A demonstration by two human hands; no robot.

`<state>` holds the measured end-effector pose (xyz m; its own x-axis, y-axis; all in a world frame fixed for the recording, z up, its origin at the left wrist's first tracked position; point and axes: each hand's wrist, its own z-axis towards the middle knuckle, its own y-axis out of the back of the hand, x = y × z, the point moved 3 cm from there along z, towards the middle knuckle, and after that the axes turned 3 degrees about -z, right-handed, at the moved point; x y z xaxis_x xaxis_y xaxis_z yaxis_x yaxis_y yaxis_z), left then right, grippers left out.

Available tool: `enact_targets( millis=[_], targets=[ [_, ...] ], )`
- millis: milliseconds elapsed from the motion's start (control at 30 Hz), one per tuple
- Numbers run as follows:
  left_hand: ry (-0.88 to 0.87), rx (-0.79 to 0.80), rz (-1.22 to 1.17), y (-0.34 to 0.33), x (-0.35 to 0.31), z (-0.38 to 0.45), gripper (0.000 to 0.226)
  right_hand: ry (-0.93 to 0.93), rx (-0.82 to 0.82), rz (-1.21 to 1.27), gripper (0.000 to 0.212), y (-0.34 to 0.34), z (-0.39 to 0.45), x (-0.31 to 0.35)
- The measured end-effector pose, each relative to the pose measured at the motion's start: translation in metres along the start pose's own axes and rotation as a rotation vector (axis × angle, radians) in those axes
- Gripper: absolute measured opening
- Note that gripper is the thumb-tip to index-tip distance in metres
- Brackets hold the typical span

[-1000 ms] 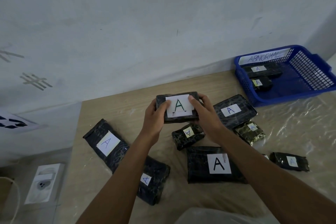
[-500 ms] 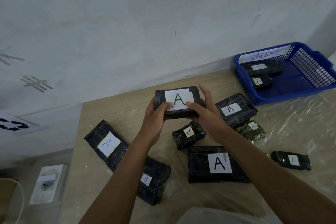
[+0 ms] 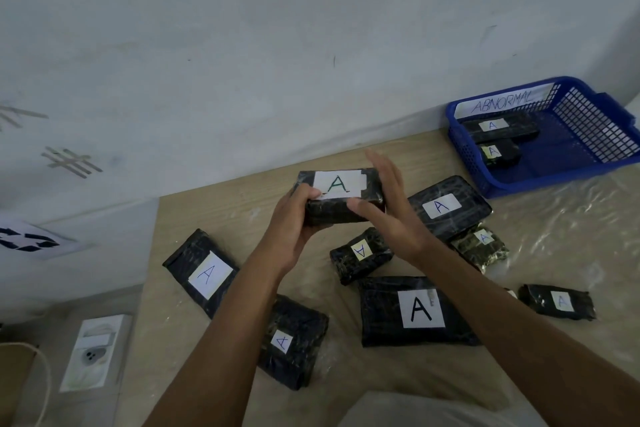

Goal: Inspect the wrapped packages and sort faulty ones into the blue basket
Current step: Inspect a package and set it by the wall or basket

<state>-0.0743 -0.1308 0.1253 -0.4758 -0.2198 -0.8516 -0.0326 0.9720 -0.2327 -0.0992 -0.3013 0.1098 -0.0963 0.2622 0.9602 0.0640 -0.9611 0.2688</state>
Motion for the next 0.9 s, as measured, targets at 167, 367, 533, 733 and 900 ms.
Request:
enact_targets(
  millis=[167, 367, 533, 733, 900],
  targets=[
    [0.052, 0.070, -0.052, -0.004, -0.001, -0.005, 0.025, 0.184, -0.144, -0.082, 0.050, 0.006, 0.003, 0.001],
    [-0.215, 0.115, 0.340, 0.000, 0.004, -0.008, 0.087, -0.085, -0.134, 0.217, 0.026, 0.010, 0.006, -0.011],
    [-0.534, -0.037, 0.376, -0.010, 0.005, -0.017, 0.025, -0.083, -0.124, 0.254, 0.040, 0.003, 0.002, -0.005],
    [-0.502, -0.111, 0.375, -0.006, 0.002, -0.016, 0.015, -0.144, 0.039, 0.344, 0.030, 0.001, 0.000, -0.005],
    [-0.440, 0.053, 0.255, -0.003, 0.003, -0.015, 0.031, -0.171, -0.004, 0.342, 0.034, 0.000, 0.003, -0.001]
  ],
)
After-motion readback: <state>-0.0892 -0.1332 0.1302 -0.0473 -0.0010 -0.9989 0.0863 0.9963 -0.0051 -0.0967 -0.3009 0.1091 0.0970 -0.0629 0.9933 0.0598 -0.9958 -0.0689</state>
